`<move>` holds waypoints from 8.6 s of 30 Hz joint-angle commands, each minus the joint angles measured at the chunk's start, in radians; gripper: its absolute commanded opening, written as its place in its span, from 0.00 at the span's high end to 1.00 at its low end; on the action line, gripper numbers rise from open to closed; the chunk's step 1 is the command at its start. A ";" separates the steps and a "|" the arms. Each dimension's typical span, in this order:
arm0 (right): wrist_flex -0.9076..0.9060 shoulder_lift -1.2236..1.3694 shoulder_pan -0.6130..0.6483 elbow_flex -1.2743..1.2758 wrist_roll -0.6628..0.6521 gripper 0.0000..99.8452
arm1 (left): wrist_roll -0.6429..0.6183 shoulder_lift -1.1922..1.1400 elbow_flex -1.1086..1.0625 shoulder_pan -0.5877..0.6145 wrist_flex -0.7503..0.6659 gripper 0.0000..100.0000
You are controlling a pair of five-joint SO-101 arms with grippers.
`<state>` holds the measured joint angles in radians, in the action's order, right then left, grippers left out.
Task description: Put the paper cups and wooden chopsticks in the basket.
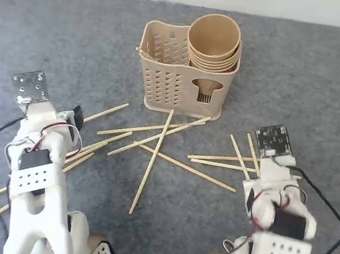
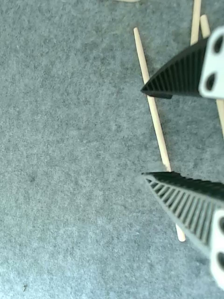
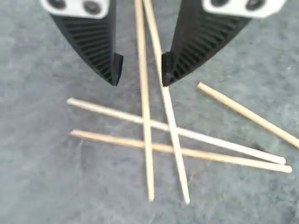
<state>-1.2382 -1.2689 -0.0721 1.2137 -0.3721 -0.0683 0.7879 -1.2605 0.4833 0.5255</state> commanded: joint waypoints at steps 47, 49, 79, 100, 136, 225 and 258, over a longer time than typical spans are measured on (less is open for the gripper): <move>0.447 1.003 0.016 -0.384 0.074 0.99 | 0.009 -0.006 0.004 0.008 -0.029 0.76; 0.392 0.906 0.018 -0.384 0.074 0.99 | 0.009 -0.006 0.004 0.008 -0.031 0.76; 0.921 0.139 0.464 -0.666 0.488 0.99 | 0.009 -0.006 -0.004 0.008 -0.046 0.76; 1.451 1.035 0.527 -1.079 0.485 0.99 | 0.009 -0.006 -0.005 0.008 -0.052 0.76; -0.182 0.314 0.219 -1.085 0.930 0.92 | 0.319 -0.586 0.420 -0.104 0.169 0.76; 0.464 -0.524 -0.067 0.465 0.743 0.92 | 0.440 -0.516 1.417 -0.178 0.954 0.99; 0.464 -0.524 -0.067 0.466 0.707 0.92 | 0.009 -0.040 0.513 -0.709 -0.614 0.99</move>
<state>-0.7779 -1.7906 -0.1381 1.6663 0.3552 -0.1435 0.7265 -0.6882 -0.1979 0.0606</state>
